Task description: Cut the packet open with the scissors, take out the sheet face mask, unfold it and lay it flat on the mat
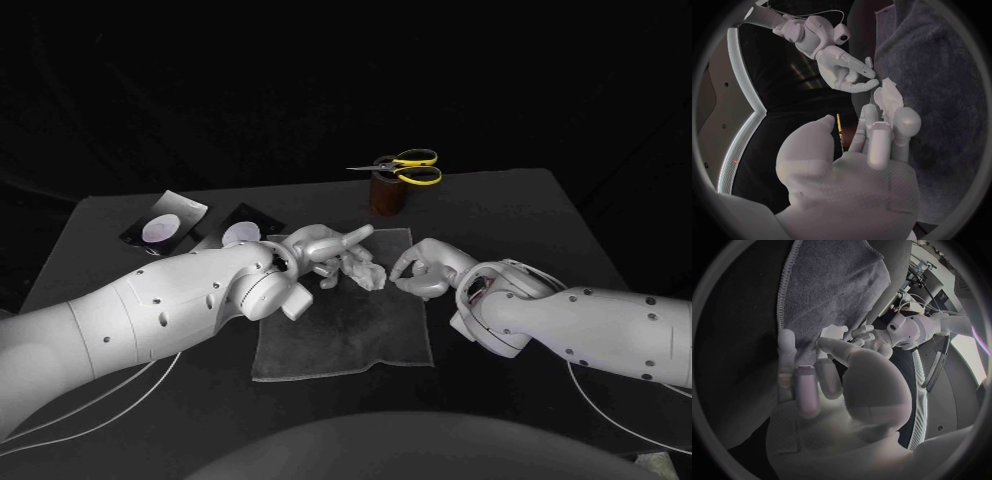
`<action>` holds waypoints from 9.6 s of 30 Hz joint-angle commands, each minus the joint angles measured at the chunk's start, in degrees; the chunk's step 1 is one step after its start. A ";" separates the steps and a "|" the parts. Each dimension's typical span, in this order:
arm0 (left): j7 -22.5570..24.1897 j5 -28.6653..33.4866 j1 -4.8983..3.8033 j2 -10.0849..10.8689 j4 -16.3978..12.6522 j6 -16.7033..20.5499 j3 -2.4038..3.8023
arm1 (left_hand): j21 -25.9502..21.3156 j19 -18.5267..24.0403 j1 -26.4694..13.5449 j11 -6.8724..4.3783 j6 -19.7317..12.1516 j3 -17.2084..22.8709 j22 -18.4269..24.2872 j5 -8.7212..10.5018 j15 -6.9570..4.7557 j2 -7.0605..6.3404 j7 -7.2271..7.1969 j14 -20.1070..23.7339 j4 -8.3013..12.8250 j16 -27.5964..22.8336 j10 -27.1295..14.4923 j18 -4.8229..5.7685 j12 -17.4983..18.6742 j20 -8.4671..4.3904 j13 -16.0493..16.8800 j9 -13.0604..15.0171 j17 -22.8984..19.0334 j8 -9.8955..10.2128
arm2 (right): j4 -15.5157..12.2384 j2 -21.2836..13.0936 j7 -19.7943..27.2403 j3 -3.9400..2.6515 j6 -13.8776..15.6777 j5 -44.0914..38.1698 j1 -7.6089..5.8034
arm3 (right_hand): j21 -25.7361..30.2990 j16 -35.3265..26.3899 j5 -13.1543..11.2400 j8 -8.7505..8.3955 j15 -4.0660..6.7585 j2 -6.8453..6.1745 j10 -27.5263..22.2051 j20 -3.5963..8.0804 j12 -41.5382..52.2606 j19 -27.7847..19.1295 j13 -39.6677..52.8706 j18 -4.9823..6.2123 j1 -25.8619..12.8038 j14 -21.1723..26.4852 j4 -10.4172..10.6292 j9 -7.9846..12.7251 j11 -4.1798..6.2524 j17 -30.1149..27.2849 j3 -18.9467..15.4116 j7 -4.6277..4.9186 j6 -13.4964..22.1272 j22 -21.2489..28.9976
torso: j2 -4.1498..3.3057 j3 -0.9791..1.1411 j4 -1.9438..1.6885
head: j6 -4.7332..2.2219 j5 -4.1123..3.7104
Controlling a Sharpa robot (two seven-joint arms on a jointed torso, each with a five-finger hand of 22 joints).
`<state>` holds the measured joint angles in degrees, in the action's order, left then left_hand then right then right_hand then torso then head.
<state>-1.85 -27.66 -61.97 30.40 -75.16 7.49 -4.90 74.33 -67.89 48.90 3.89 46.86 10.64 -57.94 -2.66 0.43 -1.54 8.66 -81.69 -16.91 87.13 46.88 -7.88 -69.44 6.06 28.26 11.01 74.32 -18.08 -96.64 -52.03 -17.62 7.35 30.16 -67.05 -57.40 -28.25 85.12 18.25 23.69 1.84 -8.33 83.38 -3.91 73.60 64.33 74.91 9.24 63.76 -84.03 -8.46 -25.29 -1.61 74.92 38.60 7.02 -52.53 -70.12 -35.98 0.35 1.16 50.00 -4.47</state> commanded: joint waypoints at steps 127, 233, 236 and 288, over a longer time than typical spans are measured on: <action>-2.03 -21.39 1.27 0.92 -1.31 7.31 -0.16 | 2.33 -4.80 29.19 0.83 -1.91 21.45 -3.31 -0.13 0.51 -6.76 0.62 -2.81 14.82 0.39 1.94 1.86 1.34 0.33 -3.25 4.95 2.67 -6.49 | 17.32 9.26 5.66 -0.06 0.35 2.21 -3.47 | 3.05 2.47 -15.62 -7.40 1.18 3.40 3.01 1.11 4.35 6.41 6.51 0.83 4.72 -4.20 7.51 2.42 1.24 8.29 -5.68 -2.03 -7.20 3.12 | -0.04 -0.17 -0.09 | 0.00 -1.50; -3.12 -28.47 1.40 -4.07 3.74 -0.06 -0.05 | 3.15 -5.24 27.85 0.67 -3.13 25.00 -4.31 -0.13 0.40 -7.27 0.67 -3.37 16.19 0.65 2.38 2.01 0.98 0.31 -3.13 3.09 3.87 -4.56 | 10.95 4.89 -2.97 0.08 0.52 -7.50 -3.02 | -1.63 3.63 -15.41 -2.14 2.71 1.95 4.79 1.87 8.83 10.14 9.69 0.04 10.12 -5.26 8.52 -2.18 3.15 11.81 -3.59 -4.27 -11.16 -0.51 | -0.06 -0.10 -0.13 | 0.00 -3.26; -3.17 -28.47 1.40 -3.94 3.64 -0.03 -0.05 | 3.15 -5.24 27.85 0.67 -3.13 25.00 -4.31 -0.13 0.40 -7.27 0.67 -3.37 16.19 0.65 2.38 2.01 0.98 0.31 -3.13 3.09 3.87 -4.56 | 10.47 4.31 -2.74 0.06 0.40 -6.28 -3.05 | -1.79 3.67 -15.41 -1.87 2.73 1.85 4.85 1.92 8.95 10.19 9.81 0.02 9.67 -5.29 8.21 -2.49 3.16 11.92 -2.75 -4.28 -11.13 -0.68 | -0.03 -0.10 -0.09 | 0.00 -3.33; 10.40 -14.13 1.70 0.15 -1.41 9.01 0.61 | 0.72 -2.19 27.25 0.69 0.65 26.26 0.08 -0.12 0.41 -6.42 0.41 -0.70 16.73 -1.03 1.29 1.16 3.80 0.36 -4.65 3.12 -1.38 -6.43 | 2.45 -1.31 8.20 -0.23 -0.21 15.41 -4.15 | -2.42 4.02 -15.47 -1.06 2.78 1.93 5.06 2.05 9.49 10.28 10.29 -0.08 8.19 -5.49 7.10 -3.52 3.21 12.84 -0.42 -4.32 -10.96 -1.35 | 0.04 -0.21 -0.21 | 0.00 -3.93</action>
<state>7.87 -45.64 -60.28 30.60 -76.32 16.58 -4.36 74.94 -69.81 76.65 4.51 47.05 36.70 -57.72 -2.66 0.93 -8.08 9.17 -82.39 0.08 86.24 47.92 -7.02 -65.85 6.35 23.67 14.06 72.66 -24.32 -93.57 -53.14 -12.79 7.17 29.69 -56.69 -61.45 -30.72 88.85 2.62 22.42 4.60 -6.49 84.02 -1.75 82.87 74.30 74.91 8.79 72.37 -84.11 -1.36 -27.92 1.83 74.96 37.78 2.55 -63.10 -71.51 -35.94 0.17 1.01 50.00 -8.37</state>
